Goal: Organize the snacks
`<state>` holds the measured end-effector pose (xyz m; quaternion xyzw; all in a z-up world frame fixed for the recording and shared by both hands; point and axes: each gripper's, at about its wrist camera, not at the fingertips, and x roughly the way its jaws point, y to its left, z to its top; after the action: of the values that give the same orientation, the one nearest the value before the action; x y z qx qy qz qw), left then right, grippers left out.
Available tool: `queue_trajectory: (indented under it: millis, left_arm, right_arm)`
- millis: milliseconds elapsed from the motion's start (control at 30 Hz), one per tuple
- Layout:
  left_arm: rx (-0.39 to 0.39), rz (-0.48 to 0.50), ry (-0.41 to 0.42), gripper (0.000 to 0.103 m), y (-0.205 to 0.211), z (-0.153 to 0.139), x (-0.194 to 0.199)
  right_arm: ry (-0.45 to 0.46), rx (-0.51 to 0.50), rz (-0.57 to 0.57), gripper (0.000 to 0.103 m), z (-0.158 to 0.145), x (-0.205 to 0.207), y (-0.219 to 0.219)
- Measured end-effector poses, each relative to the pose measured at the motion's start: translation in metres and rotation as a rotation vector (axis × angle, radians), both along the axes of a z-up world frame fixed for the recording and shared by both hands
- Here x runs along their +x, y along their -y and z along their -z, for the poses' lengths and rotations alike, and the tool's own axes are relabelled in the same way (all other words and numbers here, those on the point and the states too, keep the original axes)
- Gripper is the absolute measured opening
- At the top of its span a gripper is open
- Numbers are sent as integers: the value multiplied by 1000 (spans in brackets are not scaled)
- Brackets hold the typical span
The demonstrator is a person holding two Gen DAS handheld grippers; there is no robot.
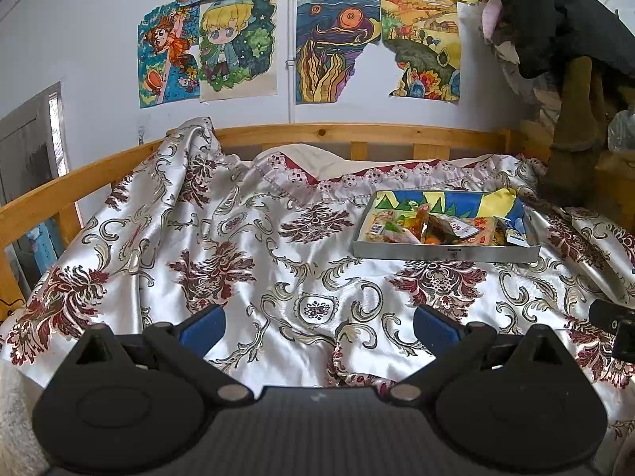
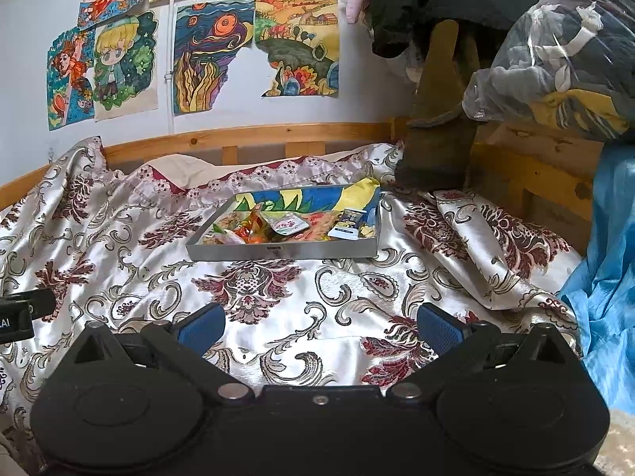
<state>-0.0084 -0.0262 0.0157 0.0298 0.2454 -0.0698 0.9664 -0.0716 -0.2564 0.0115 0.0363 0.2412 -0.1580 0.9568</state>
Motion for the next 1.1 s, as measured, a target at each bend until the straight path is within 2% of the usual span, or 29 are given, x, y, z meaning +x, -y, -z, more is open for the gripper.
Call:
queue_trajectory:
  millis: [1100]
  left_arm:
    - [14,12,5,103,-1,2,-1]
  right_arm:
    - [1,-2,1,102,0,0,-1]
